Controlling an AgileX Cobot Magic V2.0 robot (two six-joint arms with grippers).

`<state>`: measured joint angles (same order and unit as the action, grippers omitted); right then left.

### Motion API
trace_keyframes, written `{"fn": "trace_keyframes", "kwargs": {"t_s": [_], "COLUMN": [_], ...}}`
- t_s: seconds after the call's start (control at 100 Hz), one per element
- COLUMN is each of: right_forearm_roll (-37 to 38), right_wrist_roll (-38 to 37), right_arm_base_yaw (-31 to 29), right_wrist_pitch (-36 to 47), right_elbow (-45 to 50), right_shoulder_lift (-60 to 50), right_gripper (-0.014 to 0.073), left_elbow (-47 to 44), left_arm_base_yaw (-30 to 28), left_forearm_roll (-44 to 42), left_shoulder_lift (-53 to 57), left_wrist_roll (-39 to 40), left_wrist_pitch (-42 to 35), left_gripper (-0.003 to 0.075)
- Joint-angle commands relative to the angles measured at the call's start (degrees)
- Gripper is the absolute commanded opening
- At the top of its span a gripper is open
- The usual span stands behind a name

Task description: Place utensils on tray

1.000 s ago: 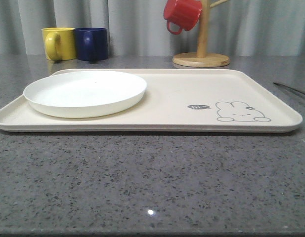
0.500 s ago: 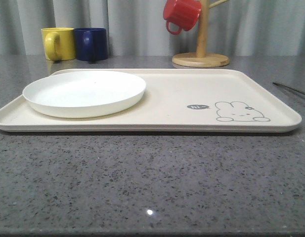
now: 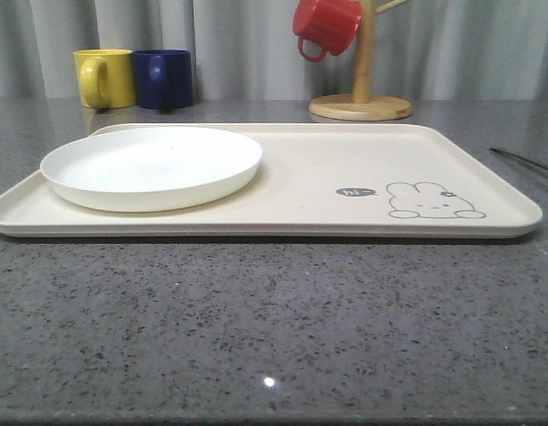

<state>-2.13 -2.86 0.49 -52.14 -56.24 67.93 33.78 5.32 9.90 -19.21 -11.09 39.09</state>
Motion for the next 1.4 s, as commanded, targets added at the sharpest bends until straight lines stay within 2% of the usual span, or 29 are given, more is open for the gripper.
{"fn": "trace_keyframes", "kwargs": {"t_s": [0.0,0.15,0.41,0.85,0.92,1.04,1.16,1.39], "right_forearm_roll": [-0.4,-3.3,-3.9,-3.7,-3.7,-3.7,-3.7,-3.7], "right_wrist_roll": [0.5,1.8,2.9,2.9,2.9,2.9,2.9,2.9], "right_arm_base_yaw": [0.0,0.1,2.0,2.0,2.0,2.0,2.0,3.5], "right_wrist_pitch": [-2.4,-7.2,-6.8,-5.6,-5.8,-6.9,-7.2,-9.4], "right_elbow": [-5.6,-12.3,-19.3,-21.2,-21.2,-21.2,-21.2,-25.1], "right_shoulder_lift": [4.6,12.4,21.1,28.3,28.3,28.3,28.0,25.5], "right_gripper": [0.0342,0.0342,0.0342,0.0333,0.0271,0.0076,-0.0074,-0.0061], "left_elbow": [1.4,1.4,1.4,1.4,1.4,1.4,1.4,1.4], "left_arm_base_yaw": [0.4,0.4,0.4,0.4,0.4,0.4,0.4,0.4], "left_forearm_roll": [1.0,1.0,1.0,1.0,1.0,1.0,1.0,1.0], "left_shoulder_lift": [-0.5,-0.5,-0.5,-0.5,-0.5,-0.5,-0.5,-0.5], "left_wrist_roll": [0.5,0.5,0.5,0.5,0.5,0.5,0.5,0.5], "left_wrist_pitch": [-3.9,-3.9,-3.9,-3.9,-3.9,-3.9,-3.9,-3.9], "left_gripper": [-0.0019,-0.0019,-0.0019,-0.0019,-0.0019,-0.0019,-0.0019,-0.0019]}}
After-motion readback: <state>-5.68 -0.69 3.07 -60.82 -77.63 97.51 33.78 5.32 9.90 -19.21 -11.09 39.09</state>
